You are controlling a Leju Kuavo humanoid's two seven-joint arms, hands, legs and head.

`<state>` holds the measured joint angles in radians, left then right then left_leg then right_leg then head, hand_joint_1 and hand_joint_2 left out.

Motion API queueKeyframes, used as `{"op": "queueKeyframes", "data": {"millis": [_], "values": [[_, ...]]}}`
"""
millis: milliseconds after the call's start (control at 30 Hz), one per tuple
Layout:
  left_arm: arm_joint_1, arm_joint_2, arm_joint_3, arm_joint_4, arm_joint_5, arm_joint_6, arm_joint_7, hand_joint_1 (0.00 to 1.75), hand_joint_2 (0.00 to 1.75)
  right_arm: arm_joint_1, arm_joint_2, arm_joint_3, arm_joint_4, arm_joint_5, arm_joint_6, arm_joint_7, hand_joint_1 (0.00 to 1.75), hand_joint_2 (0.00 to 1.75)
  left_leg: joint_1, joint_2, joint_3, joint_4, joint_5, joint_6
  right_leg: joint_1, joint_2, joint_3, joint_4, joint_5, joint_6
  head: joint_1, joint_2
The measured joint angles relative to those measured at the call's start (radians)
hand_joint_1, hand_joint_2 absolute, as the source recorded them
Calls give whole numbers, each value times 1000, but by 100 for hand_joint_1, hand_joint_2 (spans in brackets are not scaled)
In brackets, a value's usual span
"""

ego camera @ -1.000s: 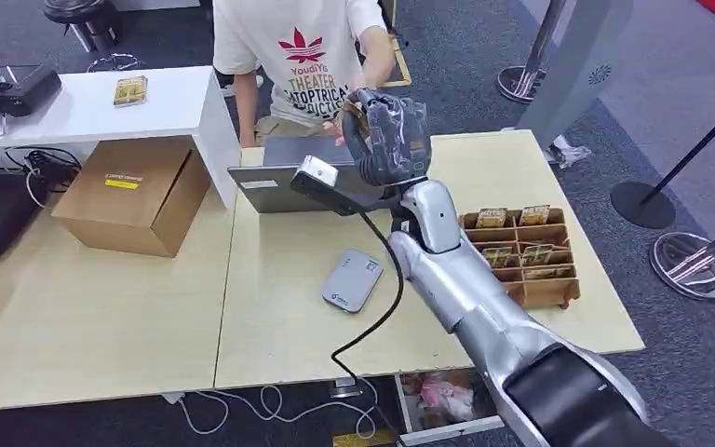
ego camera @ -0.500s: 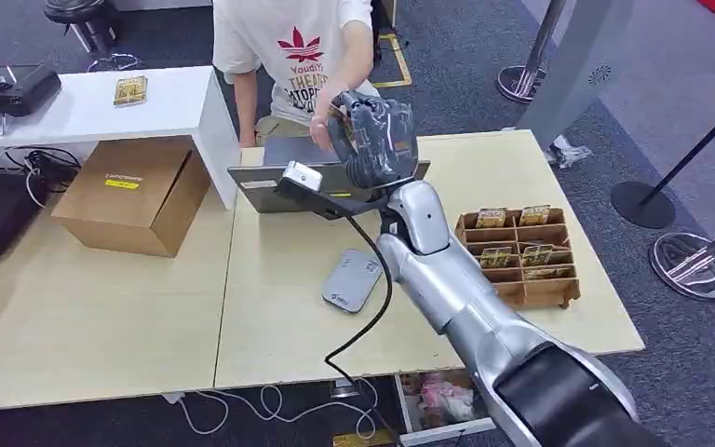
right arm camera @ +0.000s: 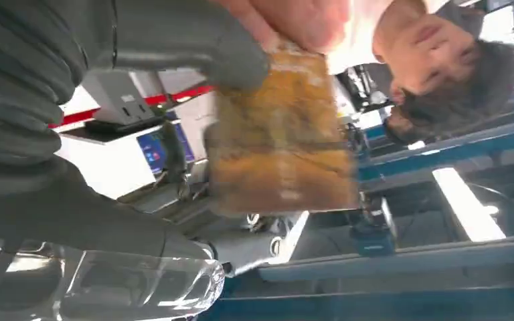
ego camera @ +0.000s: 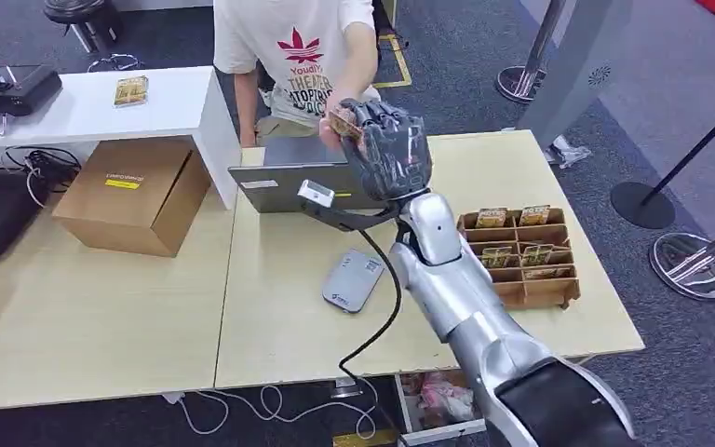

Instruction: Pass the card to the sensor for recognition and then transmit it.

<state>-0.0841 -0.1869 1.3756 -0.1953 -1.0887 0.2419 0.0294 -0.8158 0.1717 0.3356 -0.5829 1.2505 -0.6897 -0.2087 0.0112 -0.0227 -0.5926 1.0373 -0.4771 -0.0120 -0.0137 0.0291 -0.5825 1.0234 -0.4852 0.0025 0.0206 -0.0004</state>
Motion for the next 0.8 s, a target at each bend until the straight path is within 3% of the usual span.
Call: {"op": "queueKeyframes", "data": {"millis": [533,800], "values": [[-3,7,0,0,-6,2,11,0,0,27,0,-99,10,-10,0,-14,0,175,0,0,0,0,0,0,0,0,0,0,0,0,0,0],[-3,4,0,0,13,17,14,0,0,26,-5,-101,34,20,0,26,0,175,0,0,0,0,0,0,0,0,0,0,0,0,0,0]]}}
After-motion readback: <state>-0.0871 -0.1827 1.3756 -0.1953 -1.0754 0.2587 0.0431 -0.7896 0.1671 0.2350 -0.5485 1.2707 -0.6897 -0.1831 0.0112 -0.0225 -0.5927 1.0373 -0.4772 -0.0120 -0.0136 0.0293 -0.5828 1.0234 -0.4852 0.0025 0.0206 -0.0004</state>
